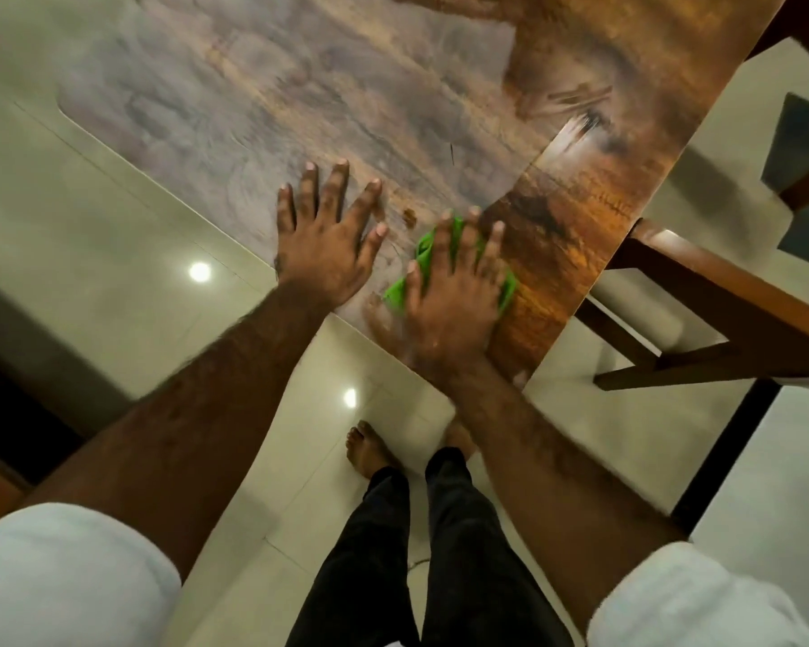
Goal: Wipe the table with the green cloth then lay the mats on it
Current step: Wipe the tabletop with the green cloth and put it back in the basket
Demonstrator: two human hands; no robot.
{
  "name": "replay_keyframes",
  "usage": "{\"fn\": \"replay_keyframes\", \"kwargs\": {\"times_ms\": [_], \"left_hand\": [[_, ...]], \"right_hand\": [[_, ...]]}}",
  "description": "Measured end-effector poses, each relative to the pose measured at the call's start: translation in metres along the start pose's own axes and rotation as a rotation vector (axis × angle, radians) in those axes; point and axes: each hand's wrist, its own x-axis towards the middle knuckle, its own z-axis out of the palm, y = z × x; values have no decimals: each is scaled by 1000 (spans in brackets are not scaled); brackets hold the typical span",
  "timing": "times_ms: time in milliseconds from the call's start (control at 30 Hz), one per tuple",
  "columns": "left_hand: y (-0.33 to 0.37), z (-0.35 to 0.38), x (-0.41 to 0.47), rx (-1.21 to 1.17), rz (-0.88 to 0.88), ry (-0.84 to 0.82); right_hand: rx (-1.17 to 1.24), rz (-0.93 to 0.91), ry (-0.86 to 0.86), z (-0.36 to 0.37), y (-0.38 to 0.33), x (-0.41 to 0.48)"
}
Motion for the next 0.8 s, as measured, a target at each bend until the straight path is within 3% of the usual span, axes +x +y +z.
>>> {"fn": "replay_keyframes", "kwargs": {"times_ms": [100, 200, 400, 533, 700, 800], "left_hand": [[2, -1, 0, -10, -2, 10], [3, -1, -2, -27, -2, 25], [1, -2, -1, -42, -16, 37], [3, 0, -1, -31, -29, 41], [7, 1, -3, -2, -41, 76], [10, 1, -4, -17, -32, 95]], "right_hand": [[54, -198, -50, 8, -29, -50], [33, -297, -94, 10, -5, -86], [26, 34, -98, -8, 60, -47], [57, 172, 2, -10, 42, 21], [58, -111, -32, 3, -29, -5], [76, -240, -75, 10, -11, -67]]}}
